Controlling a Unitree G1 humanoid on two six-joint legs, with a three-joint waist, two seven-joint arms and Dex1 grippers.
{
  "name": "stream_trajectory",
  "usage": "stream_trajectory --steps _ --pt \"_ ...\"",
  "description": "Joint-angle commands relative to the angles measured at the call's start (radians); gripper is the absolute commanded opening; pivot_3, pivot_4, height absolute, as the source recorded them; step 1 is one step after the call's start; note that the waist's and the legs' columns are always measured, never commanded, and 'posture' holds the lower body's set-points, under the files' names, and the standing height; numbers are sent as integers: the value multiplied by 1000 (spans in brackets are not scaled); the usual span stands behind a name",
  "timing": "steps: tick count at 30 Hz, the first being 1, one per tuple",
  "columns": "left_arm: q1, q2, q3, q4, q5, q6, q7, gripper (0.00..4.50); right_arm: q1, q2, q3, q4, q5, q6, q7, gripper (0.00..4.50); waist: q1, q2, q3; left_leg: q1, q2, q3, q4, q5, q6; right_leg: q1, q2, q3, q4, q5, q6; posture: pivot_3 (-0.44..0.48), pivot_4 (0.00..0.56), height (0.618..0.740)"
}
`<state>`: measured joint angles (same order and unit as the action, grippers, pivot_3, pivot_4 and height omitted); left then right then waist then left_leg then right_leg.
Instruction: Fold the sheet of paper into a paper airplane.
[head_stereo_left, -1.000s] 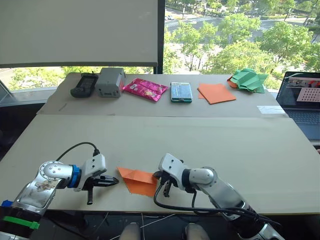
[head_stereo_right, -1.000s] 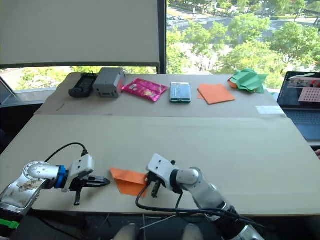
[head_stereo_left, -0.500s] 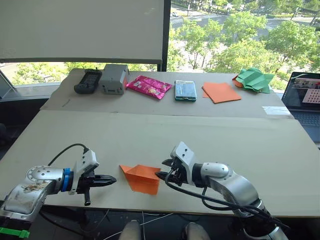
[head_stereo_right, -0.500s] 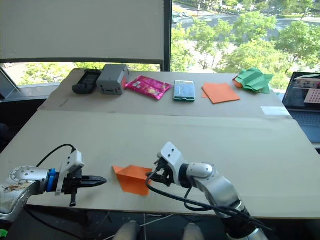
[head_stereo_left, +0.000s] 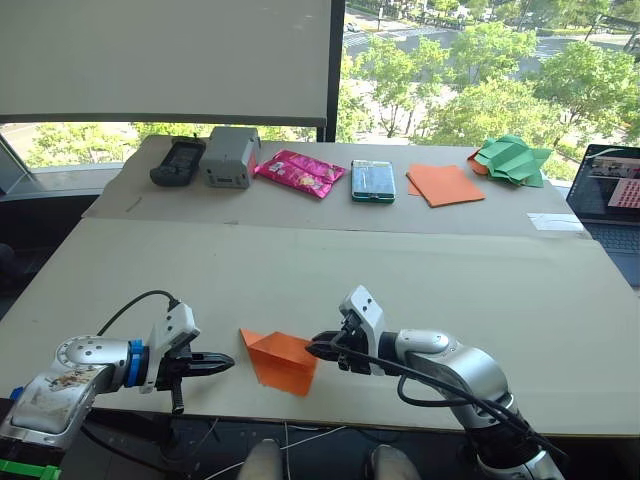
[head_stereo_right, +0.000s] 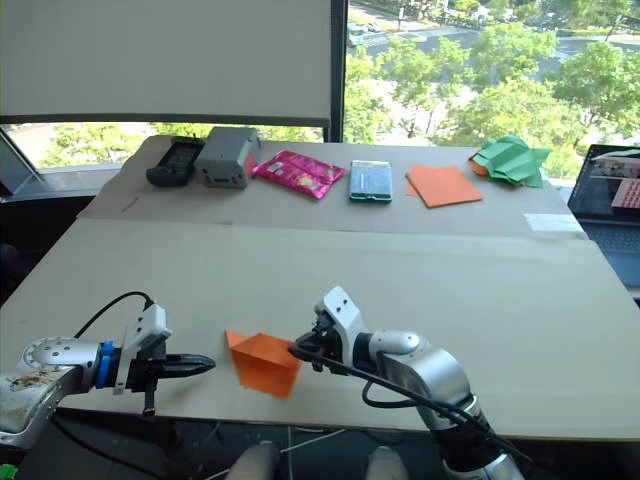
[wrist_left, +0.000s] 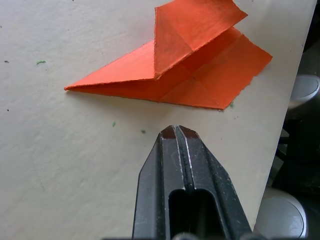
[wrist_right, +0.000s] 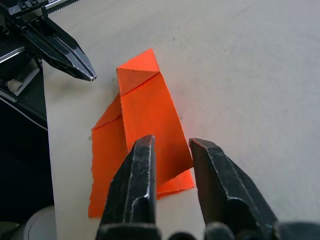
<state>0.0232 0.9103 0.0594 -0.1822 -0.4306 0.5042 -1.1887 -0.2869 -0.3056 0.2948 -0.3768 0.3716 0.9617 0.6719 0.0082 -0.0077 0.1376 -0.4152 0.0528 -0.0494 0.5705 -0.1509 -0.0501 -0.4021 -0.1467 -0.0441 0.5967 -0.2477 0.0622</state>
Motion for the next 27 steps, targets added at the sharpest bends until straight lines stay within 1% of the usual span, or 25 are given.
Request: stream_trajectory --steps 1,8,13,16,17,19,21,27 --pt "-1 9 16 -15 0 -15 0 0 -2 -5 0 -14 13 -19 -6 11 0 0 0 0 0 0 0 0 0 0 0 0 0 0 0 0 150 702" --pt "-9 6 8 -6 4 -21 1 0 4 -9 4 -21 17 -33 -12 11 2 0 0 0 0 0 0 0 0 0 0 0 0 0 0 0 150 702" --pt "-11 5 4 -2 7 -22 0 0 5 13 -39 -26 39 -18 -39 11 2 0 0 0 0 0 0 0 0 0 0 0 0 0 0 0 150 702" --pt "-9 7 2 -1 8 -22 -3 0 10 28 -65 -34 70 16 -50 951 3 -1 0 0 0 0 0 0 0 0 0 0 1 0 0 0 150 702" --pt "-9 8 1 -1 8 -21 -4 0 13 35 -73 -40 84 28 -54 1144 3 0 0 0 0 0 0 0 0 1 0 0 1 0 0 0 150 702" --pt "-9 7 1 -1 7 -19 -4 0 17 49 -97 -46 113 52 -68 1899 3 -1 0 0 0 0 0 0 0 1 0 0 1 0 0 0 150 702" --pt "-9 7 0 -1 6 -18 -4 0 24 50 -104 -47 131 73 -74 2510 3 -1 0 0 0 0 0 0 0 1 0 0 1 1 0 0 150 702" --pt "-4 6 -5 -8 5 -16 -5 0 52 28 -72 -48 147 92 -77 2510 3 -1 0 0 0 0 0 0 0 1 0 0 2 1 0 0 150 702"
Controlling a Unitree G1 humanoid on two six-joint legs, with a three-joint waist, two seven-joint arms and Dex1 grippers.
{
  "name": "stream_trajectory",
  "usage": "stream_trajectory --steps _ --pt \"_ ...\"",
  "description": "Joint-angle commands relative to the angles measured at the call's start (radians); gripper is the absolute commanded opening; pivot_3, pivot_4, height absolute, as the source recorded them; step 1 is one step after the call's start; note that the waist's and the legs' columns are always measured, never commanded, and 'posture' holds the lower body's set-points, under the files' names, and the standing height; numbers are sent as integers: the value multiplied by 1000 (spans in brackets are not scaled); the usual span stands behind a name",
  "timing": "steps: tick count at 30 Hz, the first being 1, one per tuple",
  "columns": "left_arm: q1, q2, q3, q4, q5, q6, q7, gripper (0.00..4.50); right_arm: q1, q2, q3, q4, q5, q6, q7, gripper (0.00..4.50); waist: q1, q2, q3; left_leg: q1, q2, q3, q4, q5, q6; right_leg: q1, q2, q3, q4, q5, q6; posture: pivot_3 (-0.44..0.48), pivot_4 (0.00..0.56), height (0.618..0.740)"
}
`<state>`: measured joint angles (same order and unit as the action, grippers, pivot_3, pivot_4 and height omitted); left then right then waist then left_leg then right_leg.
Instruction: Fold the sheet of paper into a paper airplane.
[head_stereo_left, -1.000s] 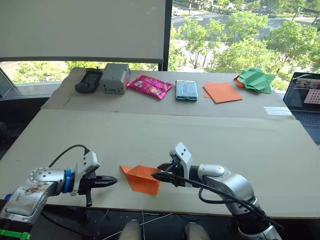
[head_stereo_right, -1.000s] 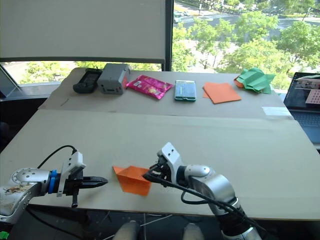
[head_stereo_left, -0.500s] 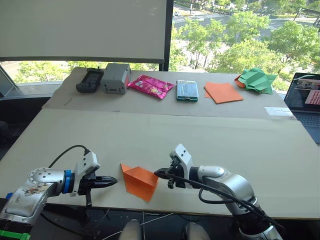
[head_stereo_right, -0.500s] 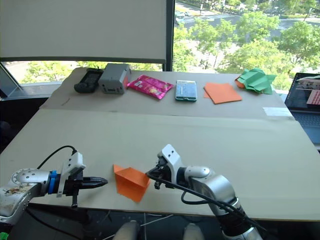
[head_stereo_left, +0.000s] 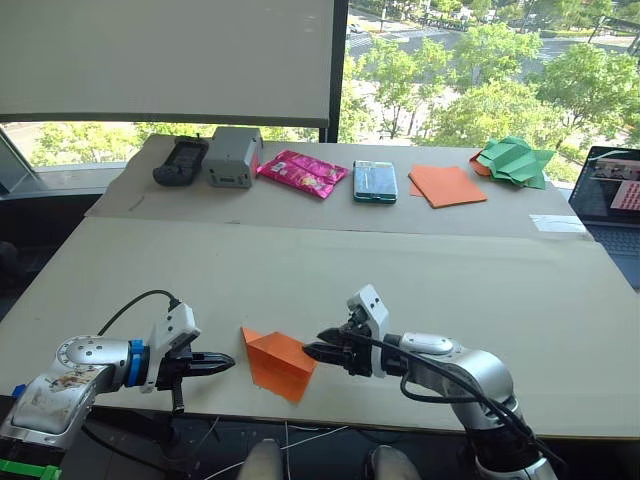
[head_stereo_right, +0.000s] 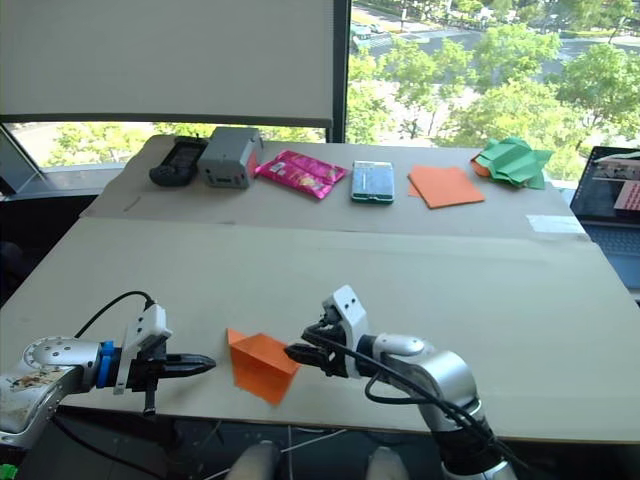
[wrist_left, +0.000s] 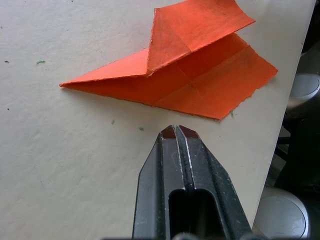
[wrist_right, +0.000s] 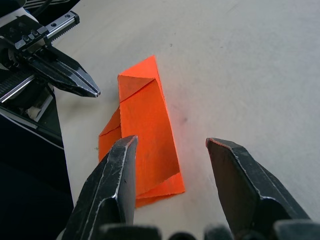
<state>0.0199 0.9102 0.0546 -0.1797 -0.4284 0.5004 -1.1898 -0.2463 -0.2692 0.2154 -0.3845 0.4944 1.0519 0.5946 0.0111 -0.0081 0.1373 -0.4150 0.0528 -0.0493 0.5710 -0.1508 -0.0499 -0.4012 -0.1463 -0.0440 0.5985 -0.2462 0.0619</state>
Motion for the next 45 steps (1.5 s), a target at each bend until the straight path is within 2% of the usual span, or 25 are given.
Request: stream_trajectory --steps 1,15,17,22,23,29,32,35,39,42,45 --pt "1 6 -1 -11 2 -12 -5 0 14 -6 8 -36 26 1 -1 2510 0 0 0 0 0 0 0 0 0 0 0 0 0 0 0 0 150 702" --pt "0 7 -6 -14 0 -7 -3 0 24 -1 24 -26 46 -10 10 2510 0 -1 0 0 0 0 0 0 0 0 0 0 1 0 0 0 150 702" --pt "2 8 -6 -15 1 -7 -3 0 23 -2 25 -25 49 -10 7 1991 0 -1 0 0 0 0 1 0 0 0 0 0 2 0 0 0 150 702" --pt "-4 6 -9 -14 1 -6 -2 0 17 0 23 -19 55 -18 3 285 0 -1 -1 0 0 0 1 0 0 0 0 0 4 0 0 0 150 702" --pt "-4 6 -9 -14 1 -6 -1 0 17 -3 27 -20 52 -21 3 65 0 -1 -1 0 0 0 1 0 0 0 0 0 4 0 0 0 150 702" --pt "-15 -1 -7 -16 -7 2 5 0 11 -2 29 -23 37 -57 -5 65 0 -2 -1 1 0 0 1 0 0 0 0 0 5 0 0 0 150 702" --pt "-32 -11 -5 -12 -16 12 14 0 -24 -11 12 -50 -2 -149 -15 65 0 -2 -1 0 0 0 1 0 0 0 0 0 5 0 0 0 150 702" --pt "-50 -23 -11 -9 -19 23 19 0 -125 -123 61 -70 -221 -366 -45 65 0 -2 -1 0 0 0 2 0 0 0 0 0 5 0 0 0 150 702" --pt "-65 -33 -23 0 -12 25 19 0 -184 -316 253 -77 -617 -786 -62 65 1 -2 -1 0 -1 0 2 0 0 0 0 1 4 0 0 0 150 702" --pt "-78 -38 -30 7 -9 26 20 0 -204 -406 381 -8 -924 -1077 -130 65 -1 -5 -3 3 -1 0 1 0 0 2 0 1 5 0 0 0 150 702" --pt "-86 -42 -35 7 -12 30 20 0 -211 -465 469 116 -1222 -1275 -268 65 -3 -6 -3 7 -1 0 2 0 0 6 0 1 5 0 0 0 150 702"
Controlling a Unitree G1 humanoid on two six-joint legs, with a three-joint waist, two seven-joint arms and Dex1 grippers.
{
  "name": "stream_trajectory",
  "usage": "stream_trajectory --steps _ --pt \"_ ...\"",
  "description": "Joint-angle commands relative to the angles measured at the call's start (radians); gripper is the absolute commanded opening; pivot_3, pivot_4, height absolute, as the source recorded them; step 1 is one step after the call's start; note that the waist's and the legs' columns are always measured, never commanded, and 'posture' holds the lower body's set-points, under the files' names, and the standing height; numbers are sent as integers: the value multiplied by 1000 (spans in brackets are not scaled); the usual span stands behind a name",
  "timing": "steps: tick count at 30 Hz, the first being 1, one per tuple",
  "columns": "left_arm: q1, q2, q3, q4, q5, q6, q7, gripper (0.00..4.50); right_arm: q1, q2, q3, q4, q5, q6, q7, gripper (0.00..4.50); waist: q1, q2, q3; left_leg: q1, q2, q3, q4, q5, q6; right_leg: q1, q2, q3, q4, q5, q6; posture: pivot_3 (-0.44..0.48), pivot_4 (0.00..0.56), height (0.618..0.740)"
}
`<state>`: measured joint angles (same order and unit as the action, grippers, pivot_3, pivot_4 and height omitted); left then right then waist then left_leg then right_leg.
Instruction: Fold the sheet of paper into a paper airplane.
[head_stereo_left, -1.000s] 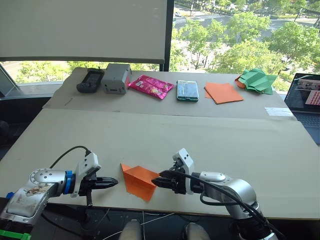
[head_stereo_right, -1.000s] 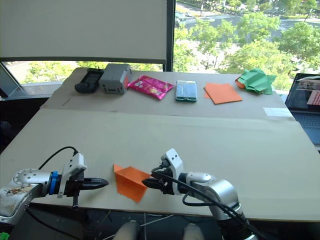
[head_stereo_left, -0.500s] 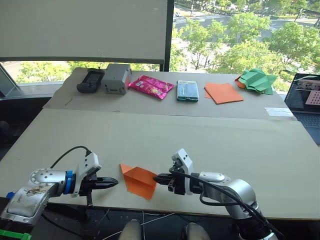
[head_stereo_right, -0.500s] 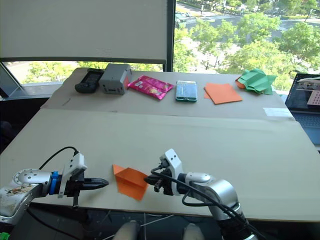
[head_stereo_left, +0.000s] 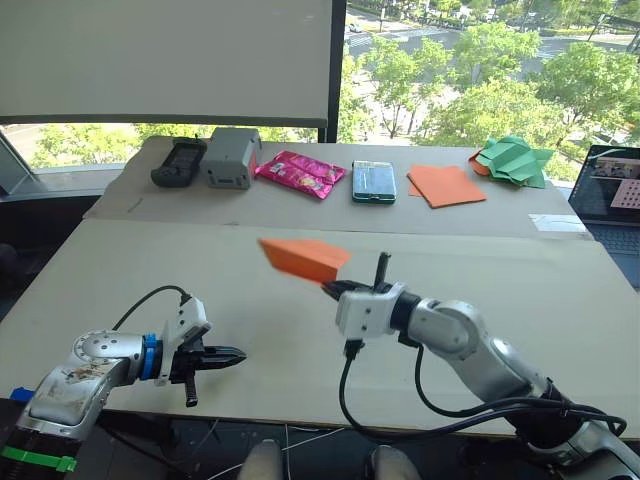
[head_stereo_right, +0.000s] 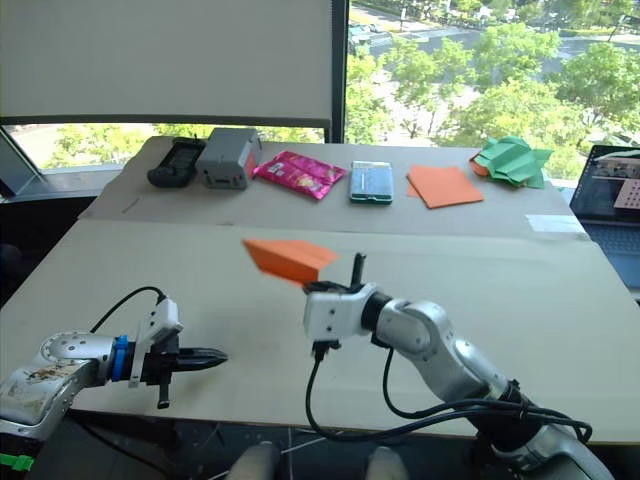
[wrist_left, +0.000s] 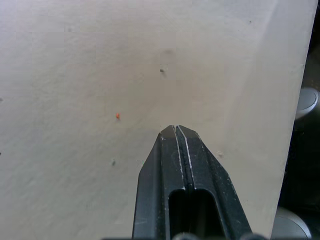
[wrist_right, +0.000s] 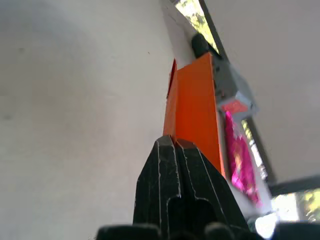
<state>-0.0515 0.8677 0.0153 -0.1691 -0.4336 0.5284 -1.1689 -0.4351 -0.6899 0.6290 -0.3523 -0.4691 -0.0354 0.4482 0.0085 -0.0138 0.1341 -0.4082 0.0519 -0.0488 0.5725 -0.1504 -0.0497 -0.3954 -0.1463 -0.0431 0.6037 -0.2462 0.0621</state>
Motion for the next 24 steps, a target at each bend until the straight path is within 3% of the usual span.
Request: stream_trajectory --steps 1,6,10,18,24 --pt "-16 1 3 -3 -6 1 -2 0 -22 -53 73 128 -325 -232 -161 65 0 0 0 1 0 0 0 0 0 1 0 0 0 0 0 0 150 702" --pt "-16 5 3 -7 -10 4 -8 0 -10 -63 82 296 -446 -337 -219 65 -3 -2 1 2 0 1 0 0 0 3 0 1 0 0 0 0 150 702" --pt "-12 4 6 -14 -13 7 -4 0 -1 -55 64 329 -431 -393 -195 65 -2 -4 1 5 0 0 1 0 0 7 0 1 0 0 0 0 150 702" --pt "-12 -9 5 -27 -18 16 6 0 73 -75 -23 270 -291 -462 -96 2637 3 -5 0 4 0 1 2 0 1 9 0 1 1 0 0 0 150 702" --pt "-25 -21 -2 -15 -12 11 8 0 112 -47 -160 143 -1 -404 30 2637 2 -5 1 5 0 0 2 3 4 8 0 1 6 0 0 0 150 702"
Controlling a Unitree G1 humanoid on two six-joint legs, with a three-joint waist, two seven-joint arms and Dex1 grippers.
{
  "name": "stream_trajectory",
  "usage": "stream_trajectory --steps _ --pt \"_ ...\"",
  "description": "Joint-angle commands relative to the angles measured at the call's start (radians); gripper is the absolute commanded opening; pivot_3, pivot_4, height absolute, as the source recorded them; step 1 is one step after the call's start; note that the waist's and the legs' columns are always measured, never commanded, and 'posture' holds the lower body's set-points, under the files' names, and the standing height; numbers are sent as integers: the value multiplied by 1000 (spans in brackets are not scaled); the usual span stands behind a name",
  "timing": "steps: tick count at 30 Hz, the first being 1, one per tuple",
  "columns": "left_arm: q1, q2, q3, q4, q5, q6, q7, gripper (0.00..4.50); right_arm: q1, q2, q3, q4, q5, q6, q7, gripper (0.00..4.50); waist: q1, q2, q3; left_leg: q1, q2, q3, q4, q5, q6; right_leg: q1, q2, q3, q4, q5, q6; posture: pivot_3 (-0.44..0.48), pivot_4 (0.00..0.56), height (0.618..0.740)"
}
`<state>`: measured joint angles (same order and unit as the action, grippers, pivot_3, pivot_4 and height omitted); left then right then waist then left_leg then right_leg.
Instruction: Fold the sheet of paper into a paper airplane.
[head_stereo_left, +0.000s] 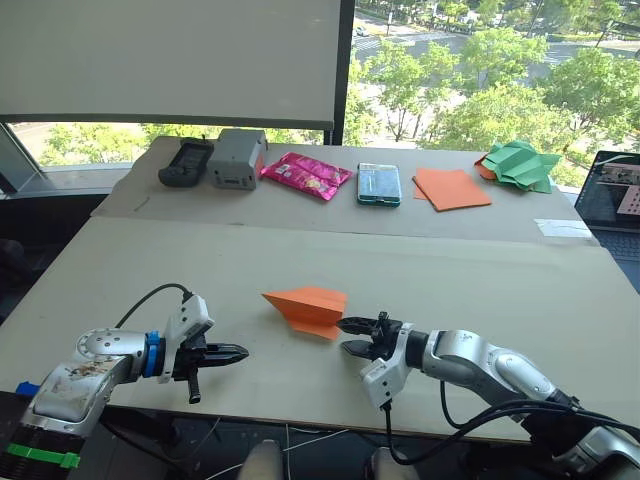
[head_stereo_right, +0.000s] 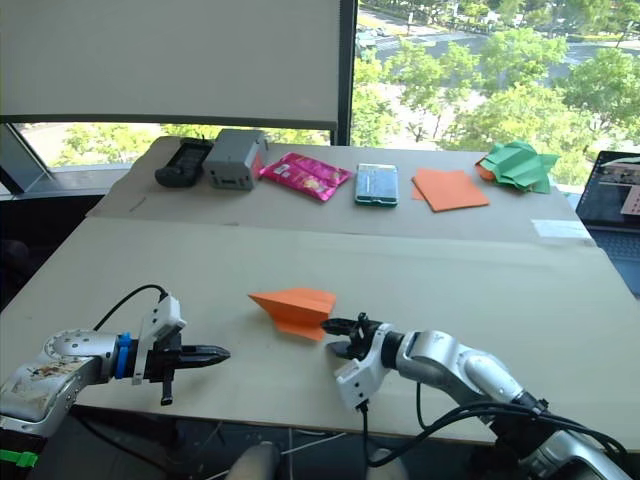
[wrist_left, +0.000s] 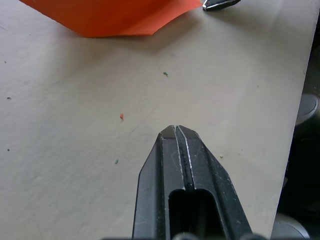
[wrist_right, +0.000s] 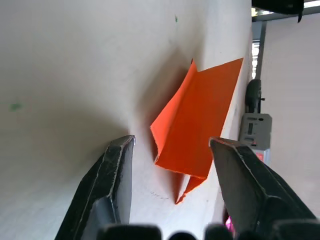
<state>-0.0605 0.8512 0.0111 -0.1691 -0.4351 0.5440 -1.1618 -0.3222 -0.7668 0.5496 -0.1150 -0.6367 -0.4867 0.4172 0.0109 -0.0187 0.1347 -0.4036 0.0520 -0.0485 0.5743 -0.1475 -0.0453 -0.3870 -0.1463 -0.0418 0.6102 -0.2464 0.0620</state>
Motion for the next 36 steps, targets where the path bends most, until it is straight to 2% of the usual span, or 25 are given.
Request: stream_trajectory --steps 1,3,4,11,16,24,31,36 --pt "-19 -7 0 -13 -10 -5 1 0 3 48 -97 -116 224 82 92 2637 -4 0 0 0 0 0 0 0 0 0 0 0 0 0 0 0 150 702" --pt "-24 -11 -3 -11 -8 -5 2 0 13 84 -120 -147 302 167 151 2637 -9 0 1 1 0 -1 0 0 0 0 0 0 0 0 0 0 150 702" --pt "-25 -14 -5 -8 -5 -6 3 0 19 113 -127 -166 350 240 182 2400 -11 -1 1 1 0 -1 0 -1 -1 0 0 0 0 0 0 0 150 702" --pt "-19 -24 -10 -9 -1 -17 6 0 46 306 -117 -266 546 727 308 80 -7 -1 1 1 0 -1 0 -2 -3 0 0 0 1 0 0 0 150 702" --pt "-17 -25 -2 -9 -5 -19 8 0 23 389 -145 -221 589 911 296 34 0 0 1 0 0 -1 0 -2 -4 -1 0 0 0 0 0 0 150 702" --pt "-56 -40 12 -39 -29 -4 30 0 33 393 -95 -159 569 1031 294 34 1 1 2 -1 0 -1 0 -2 -4 -2 0 0 0 0 0 0 150 702" --pt "-245 -159 -1 -12 -71 38 113 0 30 406 -93 -128 589 1173 292 34 1 0 0 0 0 -1 0 -2 -4 0 0 -1 0 0 0 0 150 702" --pt "-389 -269 -64 146 31 -18 205 0 35 413 -92 -139 604 1235 281 34 1 0 -3 0 -1 -1 0 0 0 1 1 -1 1 0 0 0 150 702"
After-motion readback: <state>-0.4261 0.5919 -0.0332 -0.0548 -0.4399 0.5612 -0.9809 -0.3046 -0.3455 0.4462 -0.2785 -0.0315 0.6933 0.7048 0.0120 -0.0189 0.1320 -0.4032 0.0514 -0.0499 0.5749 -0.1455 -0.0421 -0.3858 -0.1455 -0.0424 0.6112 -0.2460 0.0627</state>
